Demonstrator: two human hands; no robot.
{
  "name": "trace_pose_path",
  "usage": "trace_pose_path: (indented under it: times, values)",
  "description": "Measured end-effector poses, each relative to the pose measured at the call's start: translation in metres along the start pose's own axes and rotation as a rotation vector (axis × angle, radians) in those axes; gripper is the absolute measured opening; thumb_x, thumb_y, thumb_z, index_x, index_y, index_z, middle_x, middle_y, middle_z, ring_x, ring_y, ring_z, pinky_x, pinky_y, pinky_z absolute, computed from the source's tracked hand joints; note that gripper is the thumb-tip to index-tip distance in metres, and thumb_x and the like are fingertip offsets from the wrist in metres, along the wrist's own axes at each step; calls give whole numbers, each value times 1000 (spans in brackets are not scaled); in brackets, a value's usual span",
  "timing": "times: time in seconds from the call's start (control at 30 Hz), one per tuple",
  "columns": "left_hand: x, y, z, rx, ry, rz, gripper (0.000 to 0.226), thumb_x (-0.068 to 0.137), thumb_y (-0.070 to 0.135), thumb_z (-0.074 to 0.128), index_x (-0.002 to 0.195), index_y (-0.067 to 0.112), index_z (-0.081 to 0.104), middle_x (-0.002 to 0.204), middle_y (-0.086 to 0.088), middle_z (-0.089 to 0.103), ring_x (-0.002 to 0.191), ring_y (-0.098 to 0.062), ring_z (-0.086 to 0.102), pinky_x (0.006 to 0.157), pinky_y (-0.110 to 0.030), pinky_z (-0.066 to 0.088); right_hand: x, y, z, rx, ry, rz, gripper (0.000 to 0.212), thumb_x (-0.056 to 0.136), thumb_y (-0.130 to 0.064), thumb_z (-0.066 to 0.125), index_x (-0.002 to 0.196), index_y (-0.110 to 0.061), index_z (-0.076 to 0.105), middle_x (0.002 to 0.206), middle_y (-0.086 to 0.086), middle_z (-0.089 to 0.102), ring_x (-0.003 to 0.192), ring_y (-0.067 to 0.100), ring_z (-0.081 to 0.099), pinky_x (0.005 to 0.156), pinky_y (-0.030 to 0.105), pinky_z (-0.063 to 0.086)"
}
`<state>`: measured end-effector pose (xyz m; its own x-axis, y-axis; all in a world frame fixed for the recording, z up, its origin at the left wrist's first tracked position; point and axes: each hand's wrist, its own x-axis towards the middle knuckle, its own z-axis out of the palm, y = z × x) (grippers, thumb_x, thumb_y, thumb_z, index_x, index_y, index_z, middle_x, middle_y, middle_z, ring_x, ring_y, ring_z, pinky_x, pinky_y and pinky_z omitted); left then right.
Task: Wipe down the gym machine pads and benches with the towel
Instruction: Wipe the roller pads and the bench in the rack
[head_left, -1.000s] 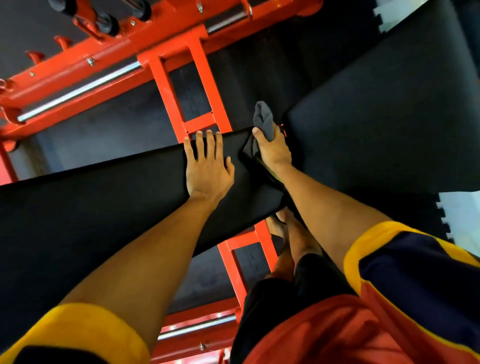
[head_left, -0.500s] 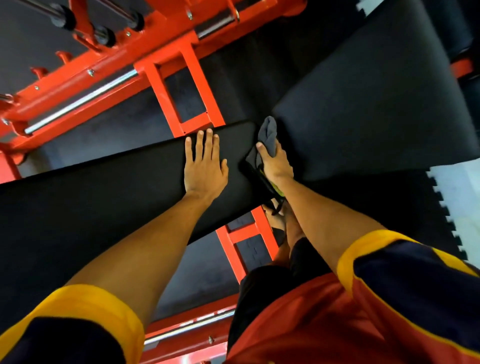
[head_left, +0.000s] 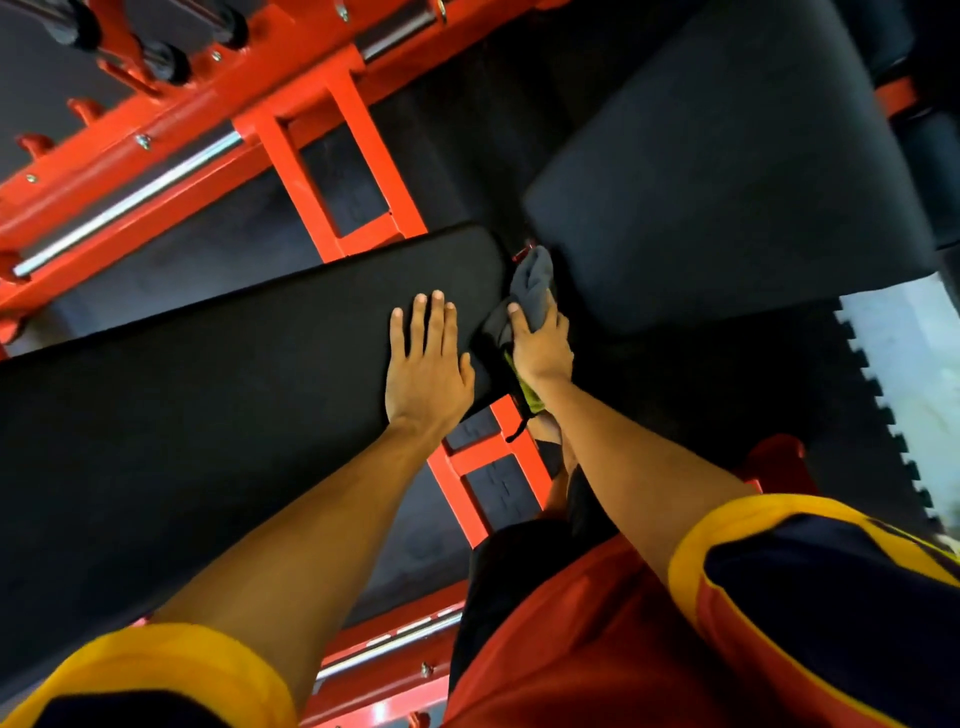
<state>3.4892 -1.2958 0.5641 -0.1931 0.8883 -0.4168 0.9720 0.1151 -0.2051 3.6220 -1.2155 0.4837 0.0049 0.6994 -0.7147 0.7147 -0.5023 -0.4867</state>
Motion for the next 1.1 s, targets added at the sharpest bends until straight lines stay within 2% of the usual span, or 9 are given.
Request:
trace_pose_path:
  times: [0.13,0.23,0.3,0.4,0.53,0.67,0.9,1.0,1.1]
  values:
    - [4,2,3,-10,19,-12,70,102,39,29,162,5,15,170,-16,12,157,-32,7,126,-56,4,9,-2,-6,65,-26,131,72,102,-64,43,161,-27,27,159,12,36,140,43,44,113,52,35]
    - [3,3,7,-48,51,-25,70,99,36,34,161,5,20,169,-16,17,157,-33,11,126,-56,5,-29,1,15,3,159,7,75,98,-58,57,159,-21,35,157,15,40,135,44,48,110,52,41]
    - [4,3,7,-38,49,-17,71,98,35,35,161,5,20,169,-16,17,157,-33,11,126,-57,6,-51,6,27,-17,206,-49,78,97,-53,62,160,-18,33,160,20,35,143,44,39,115,55,36]
    - [3,3,7,-33,52,-10,71,99,36,35,161,5,20,168,-16,18,156,-34,12,126,-57,6,-58,5,22,46,150,-19,77,100,-48,59,163,-21,24,166,18,21,151,40,26,121,51,28]
    - [6,3,8,-49,56,-25,71,100,38,36,161,6,21,169,-15,17,157,-33,12,126,-57,6,-20,6,5,227,84,144,66,102,-51,54,158,-23,34,154,17,41,136,42,47,111,49,40]
    - [5,4,8,-43,61,-27,71,101,38,37,161,5,20,169,-16,17,157,-32,12,126,-56,5,-6,8,-4,337,59,269,60,101,-54,53,152,-26,43,143,17,54,131,41,53,110,49,43]
    - [5,4,8,-22,44,-18,71,100,38,31,161,6,18,169,-15,15,157,-33,10,125,-57,7,-71,-2,30,335,188,160,75,101,-43,59,163,-20,22,162,13,20,140,40,43,108,50,43]
    - [6,5,8,-40,58,-23,71,99,38,35,161,5,21,168,-15,18,157,-33,12,125,-57,8,-54,-1,25,293,159,184,72,103,-45,56,162,-22,23,162,13,24,136,44,46,109,51,41]
    - [5,4,8,-35,72,-25,70,99,38,36,160,6,23,168,-15,19,156,-33,14,126,-57,9,-19,10,6,231,62,164,64,103,-51,52,159,-26,33,154,14,41,134,42,49,110,48,42]
